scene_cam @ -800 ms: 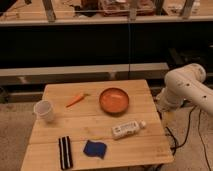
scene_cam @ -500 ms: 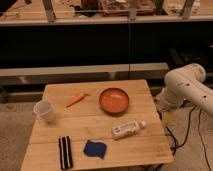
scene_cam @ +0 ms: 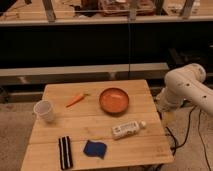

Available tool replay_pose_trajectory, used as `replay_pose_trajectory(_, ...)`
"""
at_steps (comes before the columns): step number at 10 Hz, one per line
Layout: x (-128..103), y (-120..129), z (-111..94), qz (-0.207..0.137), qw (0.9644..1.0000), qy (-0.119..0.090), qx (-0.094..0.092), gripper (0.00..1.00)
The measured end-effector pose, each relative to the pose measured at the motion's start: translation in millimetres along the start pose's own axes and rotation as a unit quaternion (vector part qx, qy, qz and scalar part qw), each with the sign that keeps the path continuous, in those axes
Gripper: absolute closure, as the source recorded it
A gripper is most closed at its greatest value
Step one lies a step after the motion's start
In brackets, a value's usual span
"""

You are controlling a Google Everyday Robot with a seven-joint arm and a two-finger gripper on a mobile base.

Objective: Pick up the ceramic cup

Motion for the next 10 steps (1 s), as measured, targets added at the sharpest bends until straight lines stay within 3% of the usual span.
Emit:
replay_pose_trajectory(7, -0.1, 0.0, 0.0, 0.000, 1.0000, 0.000, 0.000, 0.20)
replay_pose_trajectory(10, -27.8, -5.3, -3.5, -0.032, 0.9994, -0.005, 0.009, 0.20)
